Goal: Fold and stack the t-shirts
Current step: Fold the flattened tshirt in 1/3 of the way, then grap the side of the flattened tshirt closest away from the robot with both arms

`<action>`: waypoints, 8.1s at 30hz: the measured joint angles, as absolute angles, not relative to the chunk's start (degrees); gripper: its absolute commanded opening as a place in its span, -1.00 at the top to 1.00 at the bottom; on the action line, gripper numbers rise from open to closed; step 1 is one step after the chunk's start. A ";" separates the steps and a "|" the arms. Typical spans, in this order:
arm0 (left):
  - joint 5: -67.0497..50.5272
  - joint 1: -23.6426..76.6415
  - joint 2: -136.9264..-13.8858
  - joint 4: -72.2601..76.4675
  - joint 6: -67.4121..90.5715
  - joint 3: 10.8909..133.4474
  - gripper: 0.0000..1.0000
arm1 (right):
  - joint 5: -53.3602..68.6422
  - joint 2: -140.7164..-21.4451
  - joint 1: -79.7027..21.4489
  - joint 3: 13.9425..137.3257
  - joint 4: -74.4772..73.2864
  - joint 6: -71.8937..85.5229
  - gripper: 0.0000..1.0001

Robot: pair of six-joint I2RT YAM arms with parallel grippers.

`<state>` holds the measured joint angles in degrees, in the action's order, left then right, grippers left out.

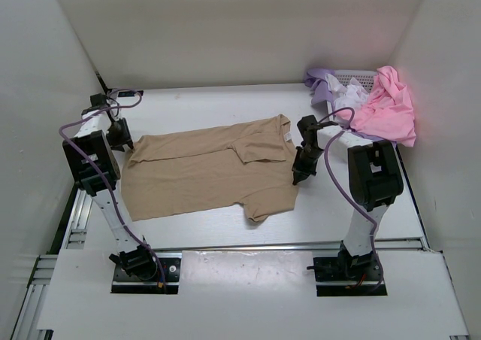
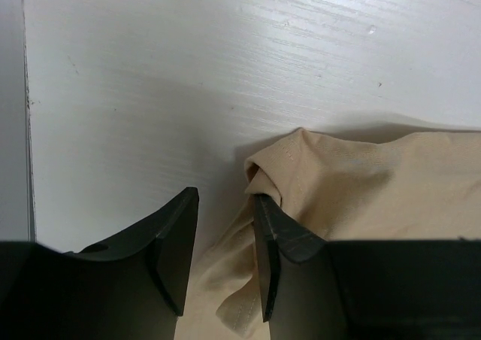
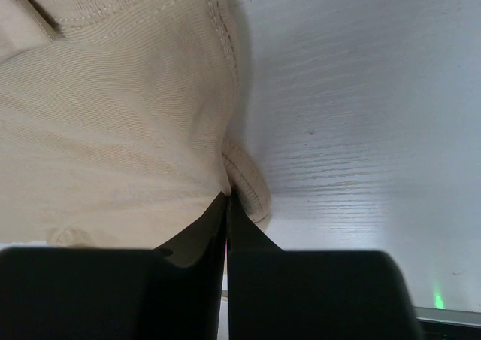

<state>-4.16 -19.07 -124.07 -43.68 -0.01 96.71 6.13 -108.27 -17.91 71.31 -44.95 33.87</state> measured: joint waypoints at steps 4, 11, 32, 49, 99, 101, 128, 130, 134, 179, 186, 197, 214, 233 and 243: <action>-3.60 -19.07 -124.07 -43.68 -0.01 96.71 0.07 | 5.89 -108.27 -17.91 71.48 -45.10 33.50 1.00; -0.19 -18.11 -124.44 -43.09 -0.01 99.11 0.04 | 2.96 -108.27 -17.69 71.83 -46.74 33.04 1.00; 8.78 -10.70 -123.83 -43.09 -0.03 102.15 -0.11 | 1.02 -108.27 -14.59 70.50 -47.33 32.38 1.00; -1.13 -14.24 -128.57 -50.92 -0.01 105.43 0.06 | 0.84 -107.68 -15.51 70.41 -47.18 30.48 1.00; 12.71 -14.22 -117.32 -48.62 -0.01 92.09 -0.43 | 1.87 -102.54 -16.67 68.14 -45.54 27.11 0.09; 12.88 -14.22 -112.31 -48.42 -0.03 87.07 -0.43 | 0.36 -101.36 -17.80 68.82 -46.26 26.59 0.19; 17.98 -9.50 -127.59 -46.63 -0.95 101.01 -0.41 | 6.17 -129.86 -23.03 104.60 -45.39 34.09 0.79; 17.78 -9.45 -127.46 -46.09 -0.82 100.86 -0.43 | 7.16 -129.38 -22.87 104.40 -44.97 33.69 0.52; 15.40 -9.91 -122.80 -46.09 -0.56 95.04 -0.45 | 8.40 -122.28 -22.90 96.79 -43.77 31.75 0.09; 5.08 -20.95 -110.63 -44.69 -0.03 74.70 0.80 | 15.59 -93.91 -24.58 58.39 -34.52 41.47 -0.31; 5.10 -20.95 -110.32 -45.52 -0.03 74.35 0.80 | 14.22 -101.21 -30.04 59.20 -32.34 50.57 -0.02; 5.41 -20.95 -109.60 -46.78 -0.03 73.84 0.80 | 3.44 -99.70 -30.35 59.92 -28.97 51.68 1.00; 5.80 -20.95 -108.64 -48.42 -0.03 75.79 0.80 | 13.50 -114.43 -30.02 96.68 -46.81 49.74 0.07; 5.82 -20.88 -108.64 -49.58 -0.03 75.70 0.71 | 0.56 -101.97 -29.93 72.01 -38.13 38.30 0.04; 6.00 -20.88 -108.64 -50.15 -0.01 75.70 0.71 | -1.13 -111.33 -29.91 76.55 -32.93 33.65 -0.01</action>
<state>6.00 -20.88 -108.64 -50.15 -0.01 75.70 -1.13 -111.33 -29.91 76.55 -32.93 33.65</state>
